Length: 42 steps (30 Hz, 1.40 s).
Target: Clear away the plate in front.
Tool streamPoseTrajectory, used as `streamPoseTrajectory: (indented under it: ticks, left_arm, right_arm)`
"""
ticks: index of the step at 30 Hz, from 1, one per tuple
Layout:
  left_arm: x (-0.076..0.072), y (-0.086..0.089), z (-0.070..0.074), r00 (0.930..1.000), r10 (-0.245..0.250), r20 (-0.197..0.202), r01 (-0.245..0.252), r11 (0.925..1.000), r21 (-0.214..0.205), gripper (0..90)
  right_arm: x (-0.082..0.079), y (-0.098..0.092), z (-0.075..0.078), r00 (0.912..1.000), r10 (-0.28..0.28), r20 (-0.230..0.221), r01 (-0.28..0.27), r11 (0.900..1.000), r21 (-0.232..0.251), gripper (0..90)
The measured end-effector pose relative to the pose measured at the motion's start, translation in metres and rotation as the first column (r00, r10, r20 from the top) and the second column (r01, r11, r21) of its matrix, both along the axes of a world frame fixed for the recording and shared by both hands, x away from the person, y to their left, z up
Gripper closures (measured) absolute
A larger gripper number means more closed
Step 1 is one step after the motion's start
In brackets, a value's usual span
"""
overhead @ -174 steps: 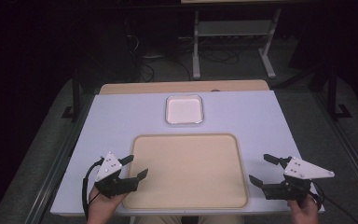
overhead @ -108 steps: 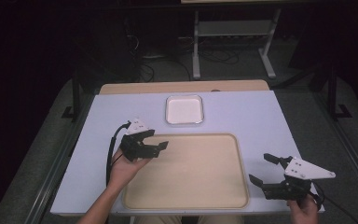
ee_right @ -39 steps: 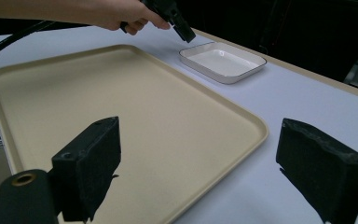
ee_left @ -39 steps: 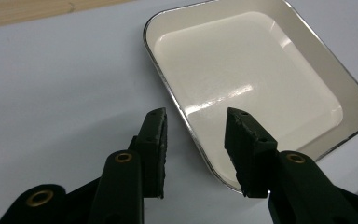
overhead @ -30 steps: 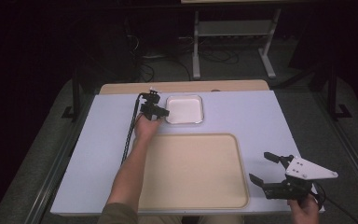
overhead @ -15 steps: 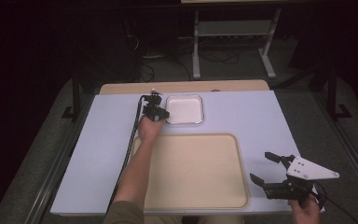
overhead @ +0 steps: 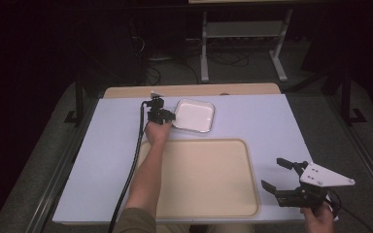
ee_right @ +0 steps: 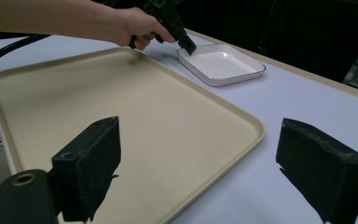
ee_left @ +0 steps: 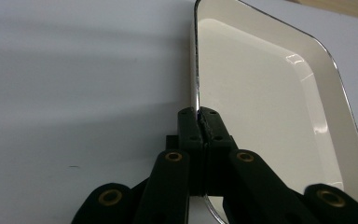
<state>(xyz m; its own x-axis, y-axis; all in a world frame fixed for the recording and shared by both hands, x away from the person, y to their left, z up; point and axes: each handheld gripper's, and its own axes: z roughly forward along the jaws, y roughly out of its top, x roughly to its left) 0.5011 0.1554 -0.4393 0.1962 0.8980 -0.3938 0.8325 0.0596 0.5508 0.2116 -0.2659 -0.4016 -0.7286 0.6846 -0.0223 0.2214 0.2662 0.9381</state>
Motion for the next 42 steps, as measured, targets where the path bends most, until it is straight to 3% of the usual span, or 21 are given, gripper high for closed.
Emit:
streamPoseTrajectory:
  ticks: [3, 5, 9, 18, 28, 34, 42]
  left_arm:
    - [-0.001, 0.006, 0.002, 0.9995, 0.031, 0.008, -0.030, 0.9977, -0.061, 88.5]
    - [-0.003, 0.011, 0.003, 0.9987, 0.048, 0.018, -0.046, 0.9923, -0.115, 88.5]
    - [-0.006, 0.014, 0.010, 0.9980, 0.053, 0.036, -0.049, 0.9926, -0.111, 88.5]
    - [-0.013, 0.029, 0.023, 0.9942, 0.086, 0.065, -0.075, 0.9839, -0.162, 88.5]
    - [-0.022, 0.042, 0.032, 0.9902, 0.113, 0.083, -0.095, 0.9769, -0.191, 88.5]
    - [-0.030, 0.049, 0.038, 0.9899, 0.088, 0.111, -0.064, 0.9767, -0.205, 88.4]
    - [-0.044, 0.062, 0.043, 0.9879, 0.102, 0.117, -0.075, 0.9725, -0.221, 88.5]
  right_arm:
    - [0.000, 0.000, 0.000, 1.0000, 0.001, -0.001, -0.001, 1.0000, 0.001, 12.9]
    - [0.000, 0.000, 0.000, 1.0000, 0.001, -0.002, -0.001, 1.0000, 0.003, 12.8]
    - [0.001, 0.001, -0.001, 1.0000, 0.003, -0.005, -0.002, 1.0000, 0.006, 12.9]
    - [0.002, 0.001, -0.002, 0.9999, 0.005, -0.012, -0.005, 0.9999, 0.013, 12.8]
    - [0.002, 0.001, -0.003, 0.9999, 0.004, -0.015, -0.003, 0.9999, 0.016, 12.9]
    - [0.001, 0.001, -0.003, 0.9999, 0.005, -0.013, -0.005, 0.9998, 0.017, 12.9]
    - [-0.001, 0.002, -0.002, 0.9999, 0.000, -0.013, 0.000, 0.9999, 0.014, 12.8]
